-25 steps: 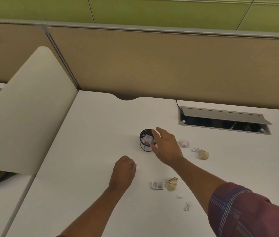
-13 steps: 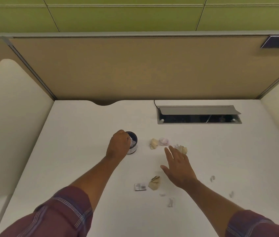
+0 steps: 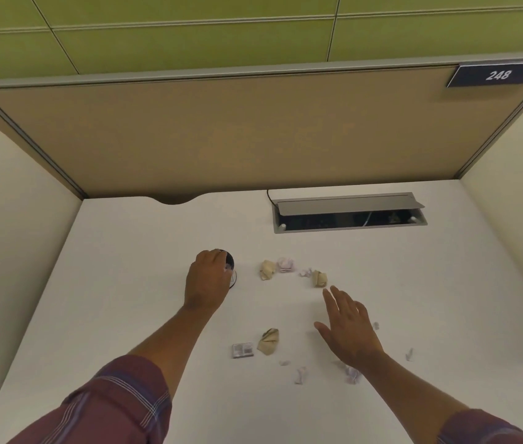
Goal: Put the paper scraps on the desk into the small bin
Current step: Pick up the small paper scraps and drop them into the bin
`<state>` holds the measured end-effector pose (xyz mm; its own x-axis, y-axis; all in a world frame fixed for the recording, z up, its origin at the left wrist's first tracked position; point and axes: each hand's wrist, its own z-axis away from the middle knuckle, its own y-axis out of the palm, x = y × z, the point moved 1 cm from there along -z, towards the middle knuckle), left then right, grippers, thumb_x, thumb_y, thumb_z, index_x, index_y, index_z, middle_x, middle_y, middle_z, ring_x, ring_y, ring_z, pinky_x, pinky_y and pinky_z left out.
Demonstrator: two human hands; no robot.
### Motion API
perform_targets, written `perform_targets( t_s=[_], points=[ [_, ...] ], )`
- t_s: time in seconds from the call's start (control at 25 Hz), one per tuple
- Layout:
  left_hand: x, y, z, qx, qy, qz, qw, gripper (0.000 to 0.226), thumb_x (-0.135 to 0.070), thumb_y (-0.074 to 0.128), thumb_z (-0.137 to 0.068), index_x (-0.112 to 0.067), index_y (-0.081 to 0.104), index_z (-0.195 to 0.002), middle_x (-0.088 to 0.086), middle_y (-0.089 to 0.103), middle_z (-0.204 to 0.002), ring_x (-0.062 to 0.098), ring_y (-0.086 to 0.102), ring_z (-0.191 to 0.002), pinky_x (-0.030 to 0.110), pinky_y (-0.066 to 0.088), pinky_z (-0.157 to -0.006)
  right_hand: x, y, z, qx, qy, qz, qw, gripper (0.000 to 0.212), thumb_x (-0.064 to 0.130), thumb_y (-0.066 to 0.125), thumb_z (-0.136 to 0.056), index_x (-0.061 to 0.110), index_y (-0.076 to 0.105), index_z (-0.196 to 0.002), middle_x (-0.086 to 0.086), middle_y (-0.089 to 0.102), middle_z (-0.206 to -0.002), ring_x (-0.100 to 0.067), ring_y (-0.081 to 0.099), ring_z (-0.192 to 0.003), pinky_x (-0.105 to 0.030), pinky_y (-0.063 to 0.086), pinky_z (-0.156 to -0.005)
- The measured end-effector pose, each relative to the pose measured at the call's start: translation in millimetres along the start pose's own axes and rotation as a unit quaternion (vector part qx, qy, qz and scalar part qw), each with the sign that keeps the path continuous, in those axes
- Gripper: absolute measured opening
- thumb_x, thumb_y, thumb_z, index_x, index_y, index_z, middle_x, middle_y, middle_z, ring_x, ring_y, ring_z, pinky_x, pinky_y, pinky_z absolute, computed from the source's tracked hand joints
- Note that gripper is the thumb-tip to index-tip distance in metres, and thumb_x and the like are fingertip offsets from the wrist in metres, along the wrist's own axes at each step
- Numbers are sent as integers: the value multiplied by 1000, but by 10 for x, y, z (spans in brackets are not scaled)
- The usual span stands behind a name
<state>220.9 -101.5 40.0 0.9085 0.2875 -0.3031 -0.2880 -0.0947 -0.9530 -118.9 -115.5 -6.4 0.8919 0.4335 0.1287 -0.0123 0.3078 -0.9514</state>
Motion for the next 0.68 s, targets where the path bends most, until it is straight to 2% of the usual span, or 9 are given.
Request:
perform_targets(
  t_s=[0.16, 0.24, 0.36, 0.56, 0.68],
  points=[
    [-199, 170, 350, 11, 17, -50, 999, 59, -40, 68, -90, -9, 51, -137, 12, 56, -141, 34, 49, -134, 47, 52, -100, -165, -35, 81, 8, 12, -9, 1000, 74, 60, 24, -97, 17, 9, -155, -8, 15, -165, -28, 17, -150, -48, 22, -120],
    [-330, 335, 570, 26, 13, -47, 998, 64, -44, 63, -93, -8, 47, -143, 15, 49, -149, 35, 44, -139, 48, 47, -107, -252, -51, 140, 10, 12, -13, 1000, 74, 60, 23, -96, 17, 12, -155, -9, 18, -164, -28, 20, -149, -48, 25, -118],
    [-618, 565, 940, 57, 15, -24, 998, 63, -44, 59, -95, -9, 45, -145, 13, 46, -153, 34, 40, -142, 47, 42, -112, -407, -58, 243, 24, 9, -14, 1000, 72, 57, 29, -98, 16, 13, -155, -9, 18, -164, -28, 21, -149, -47, 27, -117],
    [-1138, 902, 1533, 86, 13, 41, 995, 58, -36, 64, -92, -8, 51, -141, 12, 52, -146, 32, 44, -138, 46, 43, -111, -712, -25, 446, 58, 13, -26, 998, 73, 55, 35, -98, 15, 14, -155, -6, 15, -164, -26, 19, -149, -46, 31, -114],
    [-1317, 1064, 1746, 143, -10, 38, 989, 66, -42, 60, -95, -11, 39, -149, 10, 41, -153, 27, 33, -145, 39, 36, -116, -877, 5, 531, 77, 9, -29, 997, 72, 53, 35, -98, 15, 12, -155, -5, 14, -165, -25, 19, -148, -46, 32, -113]
  ],
)
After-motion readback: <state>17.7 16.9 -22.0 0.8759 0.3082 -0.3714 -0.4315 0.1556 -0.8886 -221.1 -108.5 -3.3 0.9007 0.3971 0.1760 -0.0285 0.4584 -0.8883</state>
